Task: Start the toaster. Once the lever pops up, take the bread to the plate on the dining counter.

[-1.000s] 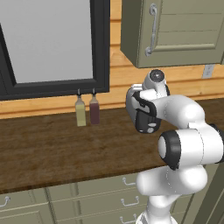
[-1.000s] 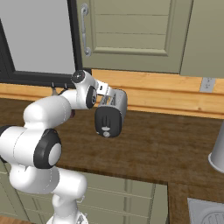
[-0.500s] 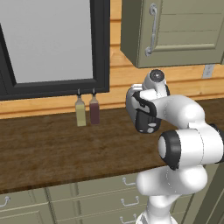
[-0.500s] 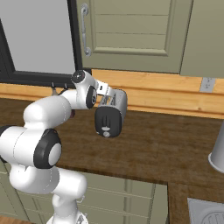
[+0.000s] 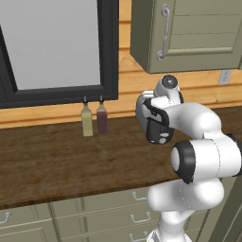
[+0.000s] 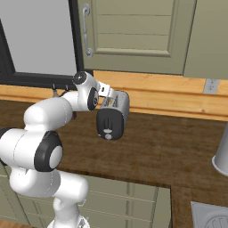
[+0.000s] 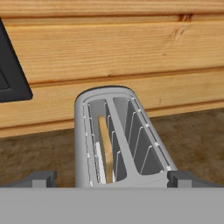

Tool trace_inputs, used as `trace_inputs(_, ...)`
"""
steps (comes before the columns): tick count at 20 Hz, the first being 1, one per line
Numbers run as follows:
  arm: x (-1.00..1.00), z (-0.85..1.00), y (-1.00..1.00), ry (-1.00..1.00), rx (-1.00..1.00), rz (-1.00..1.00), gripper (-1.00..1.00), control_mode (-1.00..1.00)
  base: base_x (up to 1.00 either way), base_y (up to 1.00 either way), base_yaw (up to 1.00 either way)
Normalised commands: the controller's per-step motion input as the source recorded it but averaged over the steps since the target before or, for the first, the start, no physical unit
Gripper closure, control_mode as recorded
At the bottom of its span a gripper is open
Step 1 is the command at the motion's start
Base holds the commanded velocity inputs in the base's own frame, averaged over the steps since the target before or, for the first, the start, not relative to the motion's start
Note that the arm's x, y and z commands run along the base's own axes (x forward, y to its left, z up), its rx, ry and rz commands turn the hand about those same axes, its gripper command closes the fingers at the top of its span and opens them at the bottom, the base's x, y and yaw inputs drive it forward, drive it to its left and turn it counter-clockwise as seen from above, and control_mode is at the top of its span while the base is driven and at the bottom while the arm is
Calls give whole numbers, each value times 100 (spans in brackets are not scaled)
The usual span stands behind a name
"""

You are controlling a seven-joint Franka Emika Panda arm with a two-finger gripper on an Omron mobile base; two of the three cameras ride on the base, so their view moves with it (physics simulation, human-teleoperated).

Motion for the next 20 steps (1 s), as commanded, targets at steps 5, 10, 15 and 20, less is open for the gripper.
trace_inputs(5, 0, 0, 0, 0, 0, 0, -100, -100, 0, 0, 0)
trace_inputs(10, 0, 0, 0, 0, 0, 0, -100, -100, 0, 0, 0)
trace_inputs(15, 0, 0, 0, 0, 0, 0, -100, -100, 0, 0, 0)
trace_inputs(20, 0, 0, 0, 0, 0, 0, -100, -100, 0, 0, 0)
